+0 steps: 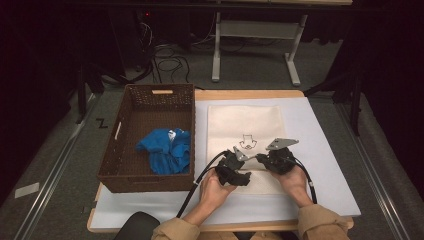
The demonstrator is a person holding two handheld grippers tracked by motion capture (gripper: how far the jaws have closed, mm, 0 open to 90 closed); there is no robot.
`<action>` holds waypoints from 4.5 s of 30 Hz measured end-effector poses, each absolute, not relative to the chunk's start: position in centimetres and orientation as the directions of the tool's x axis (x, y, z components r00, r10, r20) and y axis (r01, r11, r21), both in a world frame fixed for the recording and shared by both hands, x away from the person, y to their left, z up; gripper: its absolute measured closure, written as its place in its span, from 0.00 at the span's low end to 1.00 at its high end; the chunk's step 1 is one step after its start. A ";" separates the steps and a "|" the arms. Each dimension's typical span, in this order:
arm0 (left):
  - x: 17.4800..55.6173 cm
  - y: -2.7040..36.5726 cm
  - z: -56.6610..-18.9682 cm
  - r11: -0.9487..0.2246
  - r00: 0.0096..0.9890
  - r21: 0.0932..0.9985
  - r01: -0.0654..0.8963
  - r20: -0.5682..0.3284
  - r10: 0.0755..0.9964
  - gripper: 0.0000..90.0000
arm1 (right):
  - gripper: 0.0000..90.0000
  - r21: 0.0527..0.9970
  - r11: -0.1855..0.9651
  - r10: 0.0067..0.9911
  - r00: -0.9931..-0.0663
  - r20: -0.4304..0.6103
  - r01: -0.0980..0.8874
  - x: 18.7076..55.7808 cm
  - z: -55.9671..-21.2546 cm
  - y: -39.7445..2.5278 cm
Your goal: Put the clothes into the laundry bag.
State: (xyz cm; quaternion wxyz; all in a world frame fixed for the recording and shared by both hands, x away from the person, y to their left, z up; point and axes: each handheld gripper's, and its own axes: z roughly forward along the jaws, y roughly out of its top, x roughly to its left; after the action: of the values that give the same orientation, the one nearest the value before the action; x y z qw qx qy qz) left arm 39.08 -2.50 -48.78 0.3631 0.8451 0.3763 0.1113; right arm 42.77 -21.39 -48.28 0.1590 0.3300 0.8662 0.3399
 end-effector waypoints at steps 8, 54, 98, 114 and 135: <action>39.6 -2.9 -49.0 -0.460 0.673 0.669 0.584 -0.081 0.735 0.44 | 0.97 0.708 0.541 0.675 -0.737 -0.044 0.453 42.8 -48.0 -21.5; 39.0 -3.2 -48.4 -0.548 0.698 0.608 0.574 -0.015 0.716 0.37 | 0.98 0.756 0.491 0.682 -0.731 -0.025 0.433 42.6 -46.3 -22.6; 38.2 1.5 -41.5 -0.573 0.690 0.609 0.549 0.056 0.721 0.34 | 0.98 0.758 0.473 0.679 -0.734 0.011 0.449 43.0 -46.2 -23.2; 39.1 4.8 -40.8 -0.496 0.626 0.627 0.601 0.017 0.780 0.32 | 0.97 0.755 0.460 0.675 -0.736 0.045 0.468 43.4 -46.3 -23.2; 39.7 9.0 -39.0 -0.391 0.557 0.633 0.668 -0.076 0.827 0.36 | 0.97 0.745 0.466 0.675 -0.736 0.051 0.478 43.7 -46.4 -23.3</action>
State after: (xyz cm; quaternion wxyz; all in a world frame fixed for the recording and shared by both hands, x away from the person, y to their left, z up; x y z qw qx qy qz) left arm 39.73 9.02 -38.98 0.3145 0.8243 0.4534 0.1268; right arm 43.66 -23.27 -46.42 0.1264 0.3404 0.8467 0.3889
